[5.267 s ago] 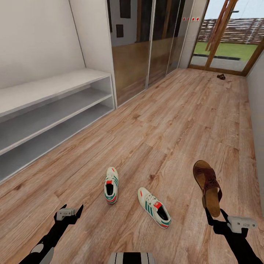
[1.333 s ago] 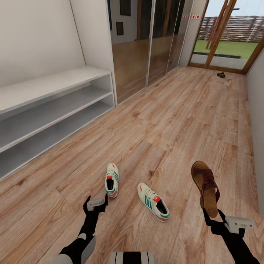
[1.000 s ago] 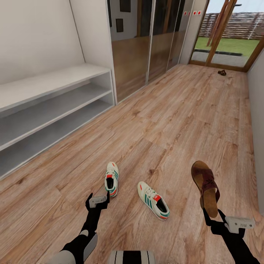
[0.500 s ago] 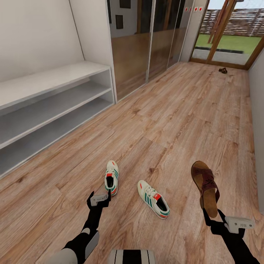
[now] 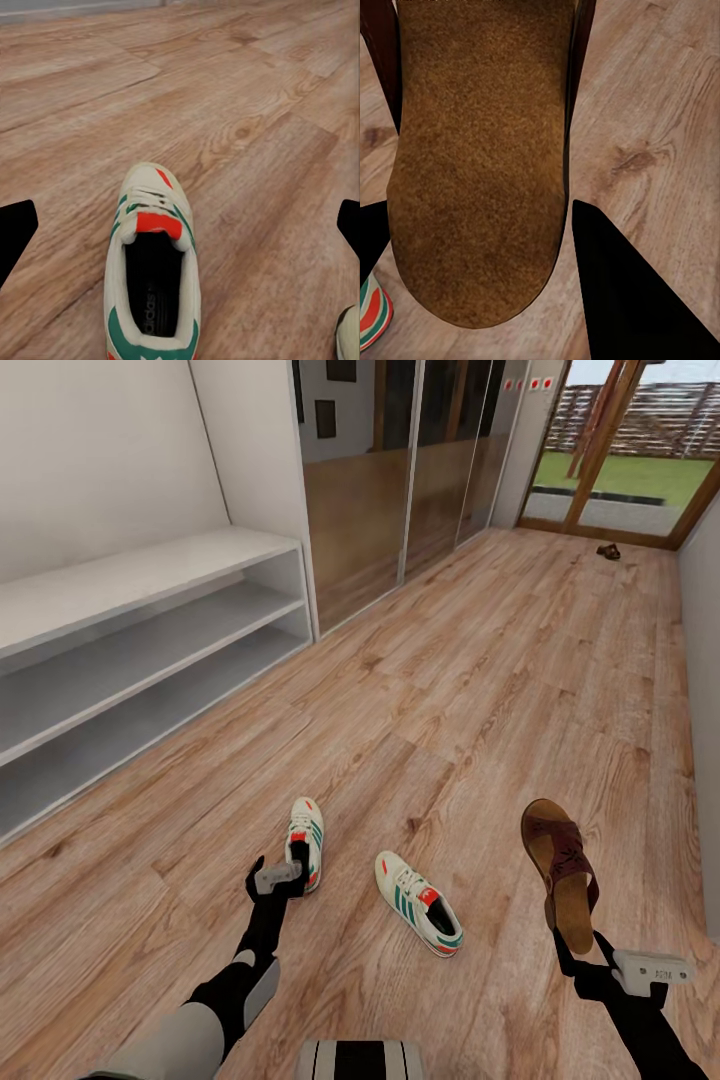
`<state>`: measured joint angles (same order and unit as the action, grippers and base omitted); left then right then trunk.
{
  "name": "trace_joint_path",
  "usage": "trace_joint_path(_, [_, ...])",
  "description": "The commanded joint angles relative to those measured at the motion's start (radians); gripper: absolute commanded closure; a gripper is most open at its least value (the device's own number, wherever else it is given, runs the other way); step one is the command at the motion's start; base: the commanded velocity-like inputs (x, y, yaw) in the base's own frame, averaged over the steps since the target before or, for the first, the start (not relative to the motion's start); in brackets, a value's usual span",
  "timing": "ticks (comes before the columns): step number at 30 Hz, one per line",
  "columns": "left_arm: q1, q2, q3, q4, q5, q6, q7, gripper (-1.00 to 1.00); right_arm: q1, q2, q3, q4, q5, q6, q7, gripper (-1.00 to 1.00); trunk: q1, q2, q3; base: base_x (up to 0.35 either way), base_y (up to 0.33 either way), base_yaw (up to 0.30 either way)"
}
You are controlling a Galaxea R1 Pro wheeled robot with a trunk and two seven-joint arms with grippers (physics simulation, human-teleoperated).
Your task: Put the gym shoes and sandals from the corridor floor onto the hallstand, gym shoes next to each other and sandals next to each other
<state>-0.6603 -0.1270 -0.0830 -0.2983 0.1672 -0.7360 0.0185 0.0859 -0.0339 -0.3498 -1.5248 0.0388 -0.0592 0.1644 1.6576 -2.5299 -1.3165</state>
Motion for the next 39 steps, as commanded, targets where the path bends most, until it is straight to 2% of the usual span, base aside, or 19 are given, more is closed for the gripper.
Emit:
trace_joint_path(1, [-0.004, 0.000, 0.000, 0.001, 0.000, 0.000, 0.001, -1.00, 0.000, 0.000, 0.000, 0.000, -0.003, 0.001, 0.000, 1.00, 0.000, 0.000, 0.000, 0.000, 0.000, 0.000])
trace_joint_path(9, [-0.016, 0.008, 0.004, 0.011, 0.001, 0.001, 0.009, -1.00, 0.000, 0.000, 0.000, 0.000, -0.002, 0.000, 0.000, 1.00, 0.000, 0.000, -0.003, 0.000, 0.000, 0.000])
trace_joint_path(22, [-0.018, 0.007, 0.001, 0.027, 0.000, 0.001, 0.012, -1.00, 0.000, 0.000, 0.000, 0.000, -0.003, 0.001, 0.001, 1.00, 0.000, 0.000, -0.021, 0.000, 0.000, 0.000])
trace_joint_path(39, [-0.022, -0.006, -0.001, 0.022, -0.001, 0.017, 0.012, -1.00, 0.000, 0.000, 0.000, 0.000, -0.004, 0.001, 0.001, 1.00, 0.000, 0.000, -0.047, 0.000, 0.000, 0.000])
